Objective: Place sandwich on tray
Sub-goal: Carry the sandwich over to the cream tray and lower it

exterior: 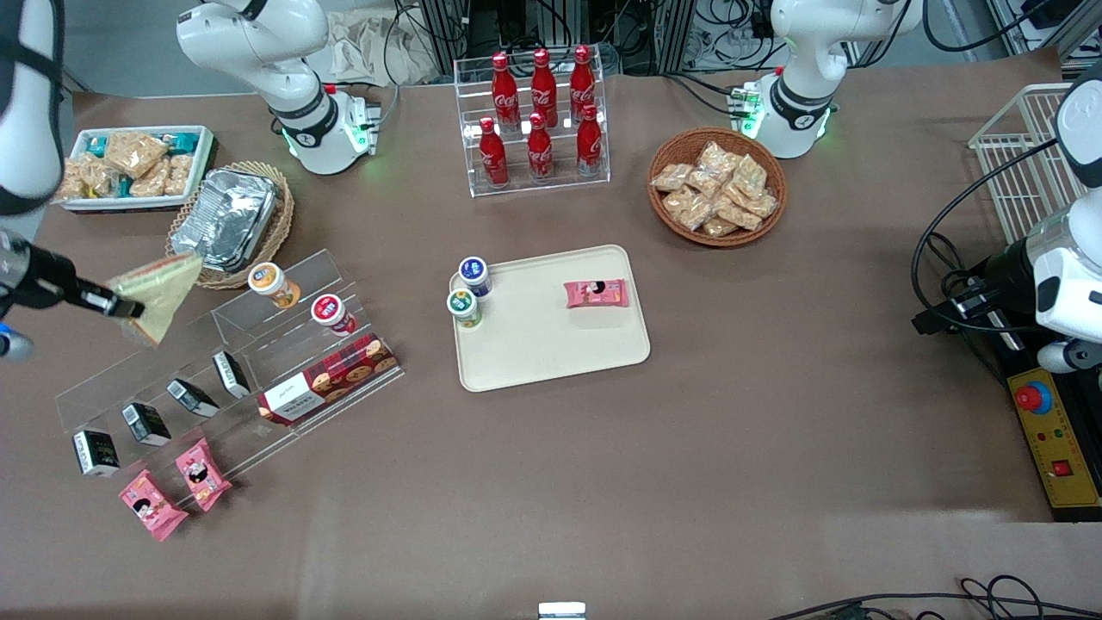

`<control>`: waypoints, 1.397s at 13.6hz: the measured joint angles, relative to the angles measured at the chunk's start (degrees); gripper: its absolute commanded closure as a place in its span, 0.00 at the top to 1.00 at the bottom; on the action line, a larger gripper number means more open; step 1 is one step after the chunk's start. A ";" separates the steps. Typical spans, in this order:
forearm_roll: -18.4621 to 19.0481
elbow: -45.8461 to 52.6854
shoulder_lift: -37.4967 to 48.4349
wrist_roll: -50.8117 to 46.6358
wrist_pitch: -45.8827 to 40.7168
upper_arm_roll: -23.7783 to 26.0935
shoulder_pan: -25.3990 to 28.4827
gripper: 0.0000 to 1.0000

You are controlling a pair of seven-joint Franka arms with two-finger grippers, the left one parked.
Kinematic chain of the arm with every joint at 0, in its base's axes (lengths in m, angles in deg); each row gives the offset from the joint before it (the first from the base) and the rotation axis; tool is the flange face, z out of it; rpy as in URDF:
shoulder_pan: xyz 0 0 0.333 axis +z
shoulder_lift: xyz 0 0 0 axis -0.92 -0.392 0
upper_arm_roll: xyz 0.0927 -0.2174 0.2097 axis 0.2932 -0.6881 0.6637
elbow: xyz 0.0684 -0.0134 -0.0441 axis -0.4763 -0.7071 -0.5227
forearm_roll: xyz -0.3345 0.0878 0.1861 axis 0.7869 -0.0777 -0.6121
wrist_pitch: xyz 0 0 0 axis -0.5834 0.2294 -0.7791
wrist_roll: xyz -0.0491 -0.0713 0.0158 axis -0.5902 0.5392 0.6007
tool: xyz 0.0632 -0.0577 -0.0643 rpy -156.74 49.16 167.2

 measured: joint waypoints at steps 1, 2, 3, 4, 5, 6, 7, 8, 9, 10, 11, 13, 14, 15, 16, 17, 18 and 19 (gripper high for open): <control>-0.15 0.79 1.67 -2.91 -3.10 0.08 1.38 0.00; -0.78 1.44 3.00 -5.90 -5.48 0.16 2.75 0.00; -1.89 2.07 3.93 -9.30 -7.23 0.28 4.13 0.00; -2.60 2.59 4.53 -13.23 -8.51 0.49 5.75 0.00; -2.88 2.95 4.80 -17.41 -8.93 0.97 7.56 0.00; -2.96 3.20 4.83 -21.98 -8.92 1.93 9.22 0.00; -2.99 3.37 4.76 -26.64 -8.78 3.43 10.42 0.00; -3.03 3.45 4.71 -31.20 -8.35 5.51 11.09 0.00; -3.04 3.48 4.63 -35.58 -7.44 7.89 11.43 0.00; -3.05 3.48 4.50 -39.63 -6.17 10.16 11.60 0.00; -3.06 3.48 4.31 -43.21 -4.77 12.23 11.67 0.00; -3.12 3.45 3.66 -50.56 -0.83 16.30 11.73 0.00; -3.16 3.44 3.03 -54.67 1.78 18.51 11.79 0.00; -3.18 3.40 2.16 -58.70 4.24 20.74 11.91 0.00; -3.19 3.37 0.90 -62.83 6.51 22.90 12.14 0.00; -3.20 3.33 -0.57 -66.81 8.80 24.75 12.39 0.00; -3.20 3.31 -2.21 -70.60 11.22 26.36 12.54 0.00; -3.20 3.30 -3.87 -74.04 13.45 27.52 12.67 0.00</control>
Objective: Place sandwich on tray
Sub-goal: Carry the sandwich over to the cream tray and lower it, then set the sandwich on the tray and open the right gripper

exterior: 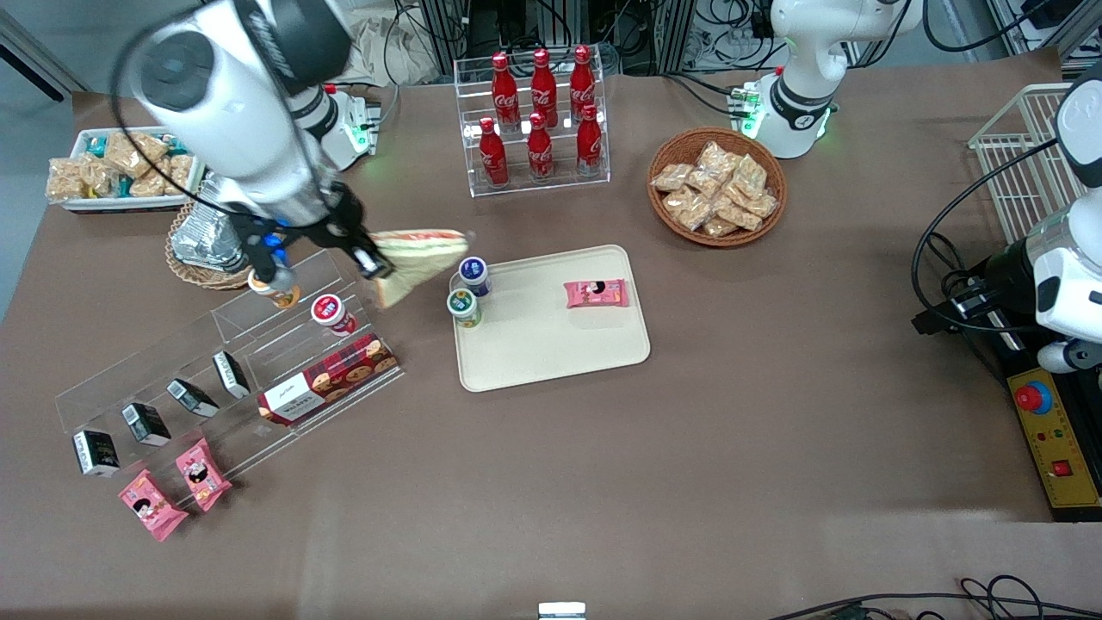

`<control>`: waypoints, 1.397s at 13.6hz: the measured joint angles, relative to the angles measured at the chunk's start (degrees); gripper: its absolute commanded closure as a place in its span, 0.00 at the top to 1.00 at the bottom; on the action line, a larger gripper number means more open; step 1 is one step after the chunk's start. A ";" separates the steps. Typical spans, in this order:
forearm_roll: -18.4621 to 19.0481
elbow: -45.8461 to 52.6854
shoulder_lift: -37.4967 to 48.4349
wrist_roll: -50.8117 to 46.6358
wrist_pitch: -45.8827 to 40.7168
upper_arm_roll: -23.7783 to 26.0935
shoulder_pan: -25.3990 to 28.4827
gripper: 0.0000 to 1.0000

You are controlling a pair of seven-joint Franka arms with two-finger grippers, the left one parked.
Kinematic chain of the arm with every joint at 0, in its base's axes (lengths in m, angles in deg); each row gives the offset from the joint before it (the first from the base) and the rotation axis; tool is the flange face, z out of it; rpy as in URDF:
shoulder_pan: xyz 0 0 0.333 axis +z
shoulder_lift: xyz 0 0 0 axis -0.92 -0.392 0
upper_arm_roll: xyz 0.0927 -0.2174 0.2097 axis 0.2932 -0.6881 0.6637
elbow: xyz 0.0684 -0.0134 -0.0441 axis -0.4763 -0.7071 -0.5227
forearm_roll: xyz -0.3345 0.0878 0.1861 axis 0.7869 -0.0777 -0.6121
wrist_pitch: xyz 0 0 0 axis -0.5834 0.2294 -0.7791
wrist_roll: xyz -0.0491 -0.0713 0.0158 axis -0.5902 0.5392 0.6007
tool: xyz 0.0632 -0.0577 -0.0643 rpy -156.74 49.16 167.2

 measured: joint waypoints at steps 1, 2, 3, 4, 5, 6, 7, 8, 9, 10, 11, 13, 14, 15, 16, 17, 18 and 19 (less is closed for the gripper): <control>0.00 -0.02 -1.70 -2.98 1.97 0.62 0.24 0.00; 0.00 -0.05 -3.54 -5.97 4.01 0.80 0.76 0.00; 0.00 -0.06 -5.54 -9.10 6.07 0.82 1.51 0.00; 0.00 -0.06 -7.34 -11.94 7.83 0.83 2.30 0.00; 0.00 -0.07 -8.98 -14.74 9.30 0.84 3.25 0.00; 0.00 -0.10 -10.44 -17.67 10.58 0.86 4.24 0.00; 0.00 -0.27 -11.68 -20.06 11.91 0.87 5.32 0.00; 0.00 -0.84 -12.69 -22.01 13.59 0.87 6.58 0.00; 0.22 -1.78 -13.57 -23.83 15.57 0.88 7.91 0.00; 0.94 -2.88 -14.56 -25.67 17.84 0.90 9.30 0.00; 2.29 -3.73 -15.89 -27.99 19.98 0.92 10.76 0.00; 5.69 -4.57 -19.20 -33.21 23.98 0.95 13.21 0.00; 6.51 -4.58 -20.68 -34.70 25.32 0.94 13.84 0.00; 6.62 -4.55 -21.84 -35.13 26.40 0.93 14.05 0.00; 6.63 -4.54 -22.76 -35.31 27.43 0.85 14.03 0.00; 6.87 -4.51 -23.59 -35.52 28.37 0.69 13.98 0.00; 7.72 -4.49 -24.40 -36.10 29.33 0.61 13.95 0.00; 8.79 -4.44 -25.15 -37.06 30.15 0.61 13.96 0.00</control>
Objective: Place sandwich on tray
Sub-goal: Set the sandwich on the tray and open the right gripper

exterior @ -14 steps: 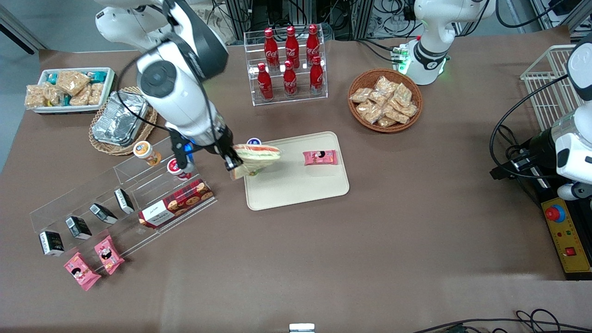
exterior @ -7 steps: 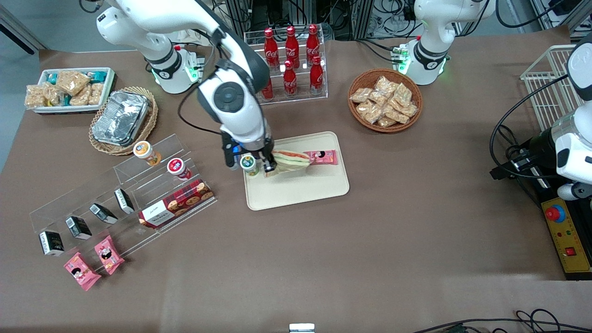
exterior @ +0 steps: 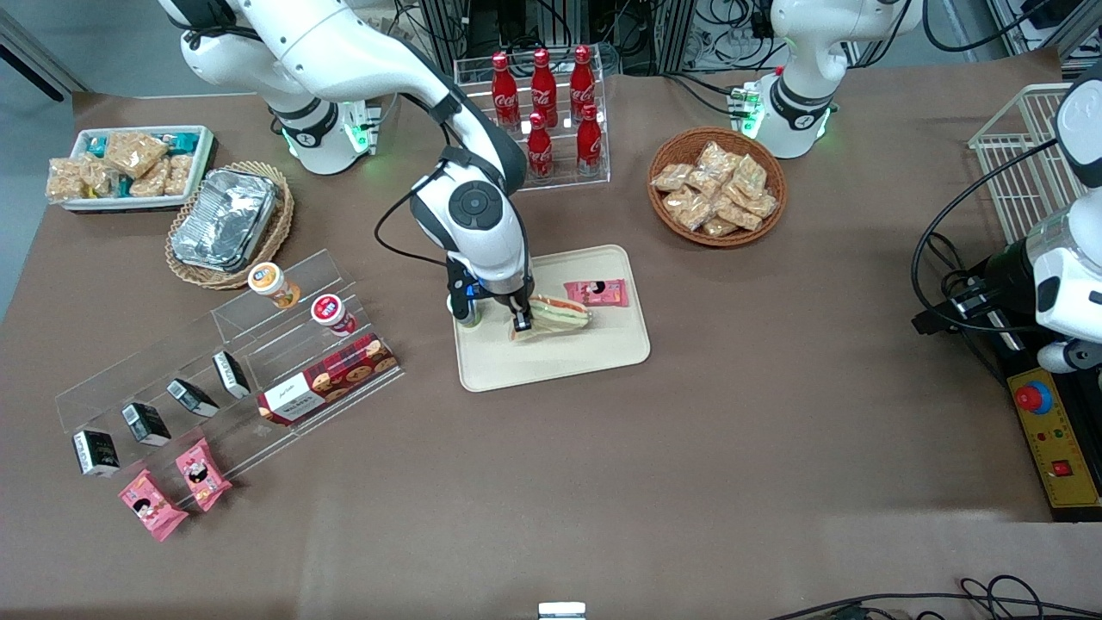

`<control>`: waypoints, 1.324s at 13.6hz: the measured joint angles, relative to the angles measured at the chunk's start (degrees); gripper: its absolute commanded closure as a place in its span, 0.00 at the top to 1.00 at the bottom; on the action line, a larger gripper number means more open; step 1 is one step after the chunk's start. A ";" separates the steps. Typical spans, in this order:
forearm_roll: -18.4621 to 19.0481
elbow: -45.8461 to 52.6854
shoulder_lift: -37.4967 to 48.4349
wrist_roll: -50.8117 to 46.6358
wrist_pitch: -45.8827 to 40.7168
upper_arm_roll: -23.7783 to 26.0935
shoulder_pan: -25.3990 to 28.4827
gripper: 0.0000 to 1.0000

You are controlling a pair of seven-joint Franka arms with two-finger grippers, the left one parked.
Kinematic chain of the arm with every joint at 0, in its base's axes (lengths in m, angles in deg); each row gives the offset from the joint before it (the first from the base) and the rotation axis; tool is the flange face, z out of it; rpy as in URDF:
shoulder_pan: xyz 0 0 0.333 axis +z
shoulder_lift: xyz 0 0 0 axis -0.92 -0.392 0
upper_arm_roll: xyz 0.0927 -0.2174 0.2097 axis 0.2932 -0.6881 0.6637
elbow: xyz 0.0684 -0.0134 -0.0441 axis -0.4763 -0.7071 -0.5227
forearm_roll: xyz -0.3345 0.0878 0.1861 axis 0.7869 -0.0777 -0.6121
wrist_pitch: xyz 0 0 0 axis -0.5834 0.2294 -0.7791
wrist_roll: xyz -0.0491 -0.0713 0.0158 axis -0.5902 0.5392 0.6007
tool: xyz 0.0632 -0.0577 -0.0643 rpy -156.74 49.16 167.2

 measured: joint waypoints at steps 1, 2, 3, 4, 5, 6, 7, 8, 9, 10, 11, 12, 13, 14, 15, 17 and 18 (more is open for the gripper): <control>0.47 0.07 -0.71 -0.66 0.64 -0.01 0.00 0.00; 0.63 0.35 -1.50 -1.09 1.05 -0.04 0.00 0.00; 0.65 0.97 -2.45 -1.47 1.42 -0.12 0.00 0.00; 0.70 1.94 -3.41 -2.07 1.57 -0.22 0.00 0.00; 0.75 3.04 -4.43 -2.59 1.57 -0.36 0.00 0.00; 0.84 4.12 -5.54 -3.13 1.57 -0.59 -0.01 0.28; 0.91 5.36 -6.72 -3.37 1.57 -0.93 0.00 0.36; 1.03 6.67 -7.91 -3.43 1.57 -1.24 -0.01 0.81; 1.51 7.67 -8.86 -3.46 1.57 -1.42 -0.03 1.00; 2.31 8.35 -9.56 -3.55 1.57 -1.46 -0.03 1.00; 2.86 8.67 -9.91 -3.63 1.56 -1.46 -0.02 1.00; 3.25 8.90 -10.16 -3.64 1.53 -1.46 -0.01 1.00; 3.58 9.09 -10.27 -3.64 1.41 -1.46 0.00 1.00; 3.76 9.21 -10.27 -3.63 0.91 -1.46 -0.01 1.00; 3.91 9.57 -10.26 -3.47 -0.52 -1.47 -0.09 1.00; 3.95 10.79 -9.84 -0.94 -3.99 -1.47 -0.43 1.00; 3.89 11.41 -9.16 0.85 -5.26 -1.47 -0.55 1.00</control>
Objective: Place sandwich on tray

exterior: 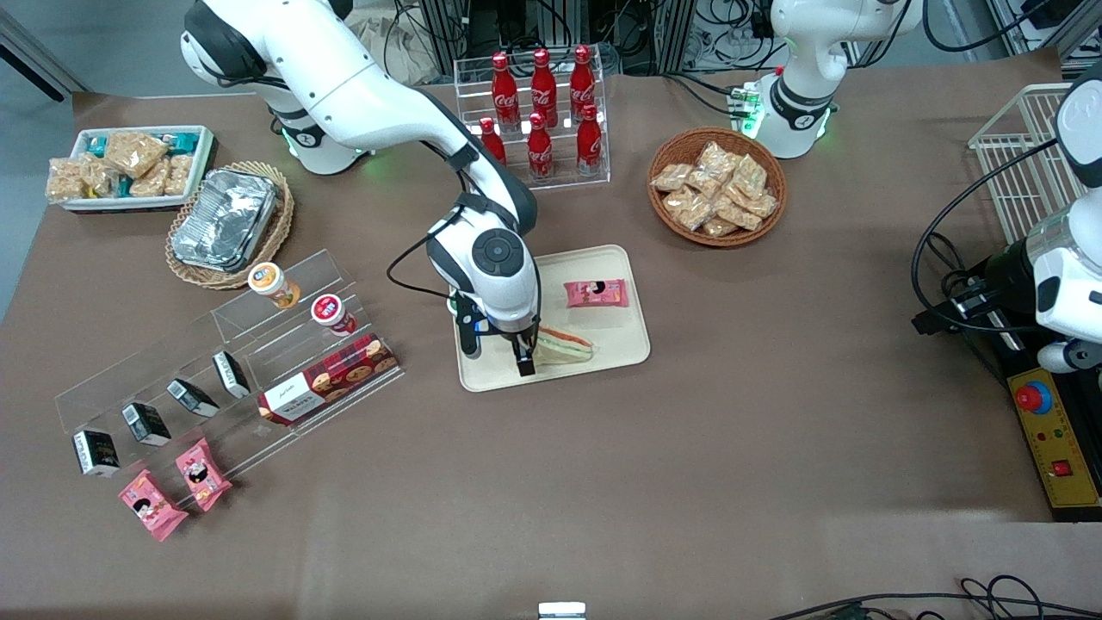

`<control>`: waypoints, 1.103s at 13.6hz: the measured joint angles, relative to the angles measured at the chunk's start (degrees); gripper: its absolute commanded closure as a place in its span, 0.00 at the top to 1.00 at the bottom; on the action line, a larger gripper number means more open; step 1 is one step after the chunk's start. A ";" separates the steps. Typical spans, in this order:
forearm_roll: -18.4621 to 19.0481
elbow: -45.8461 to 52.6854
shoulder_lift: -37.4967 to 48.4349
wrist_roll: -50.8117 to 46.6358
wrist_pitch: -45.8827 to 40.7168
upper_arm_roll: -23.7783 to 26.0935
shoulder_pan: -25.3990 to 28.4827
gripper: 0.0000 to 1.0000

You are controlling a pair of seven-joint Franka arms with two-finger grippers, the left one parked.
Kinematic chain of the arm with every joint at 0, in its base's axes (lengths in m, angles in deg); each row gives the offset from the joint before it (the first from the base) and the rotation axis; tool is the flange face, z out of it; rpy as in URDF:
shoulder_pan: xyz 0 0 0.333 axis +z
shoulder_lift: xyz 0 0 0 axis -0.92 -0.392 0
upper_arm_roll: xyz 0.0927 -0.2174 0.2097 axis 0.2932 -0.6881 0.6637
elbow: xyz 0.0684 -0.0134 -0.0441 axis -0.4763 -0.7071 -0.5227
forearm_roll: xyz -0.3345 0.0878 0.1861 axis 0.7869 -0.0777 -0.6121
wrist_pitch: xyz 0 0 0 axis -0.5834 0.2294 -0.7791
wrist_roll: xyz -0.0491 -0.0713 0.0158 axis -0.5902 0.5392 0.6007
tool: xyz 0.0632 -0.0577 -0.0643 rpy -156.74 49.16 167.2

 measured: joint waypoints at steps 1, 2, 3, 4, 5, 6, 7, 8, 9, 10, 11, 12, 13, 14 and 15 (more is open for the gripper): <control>-0.12 0.50 1.00 1.84 -1.14 0.02 -0.05 1.00; -0.42 0.98 2.49 4.62 -2.95 0.05 -0.07 1.00; -1.17 1.42 4.56 8.37 -5.70 0.07 -0.16 1.00; -2.78 1.76 6.83 12.54 -8.46 0.06 -0.53 1.00; -5.05 2.48 9.47 17.40 -11.53 0.06 -1.46 1.00; -6.93 3.25 12.32 22.63 -15.21 0.03 -2.65 1.00; -7.67 3.86 15.38 27.98 -18.88 -0.06 -3.93 1.00; -7.94 4.16 18.62 34.14 -22.28 -0.06 -5.66 1.00; -8.14 4.18 21.46 40.96 -25.01 -0.04 -7.54 1.00; -8.21 4.13 23.71 47.89 -27.28 -0.06 -9.17 1.00; -7.64 4.06 25.43 54.37 -29.48 -0.05 -10.40 1.00; -5.77 3.99 26.83 60.91 -31.53 -0.03 -11.45 1.00; -3.35 3.93 28.09 67.57 -33.12 -0.02 -12.55 1.00; -1.83 3.80 29.31 74.42 -34.15 -0.01 -14.32 1.00; -1.17 3.57 30.50 81.96 -34.63 -0.06 -17.04 1.00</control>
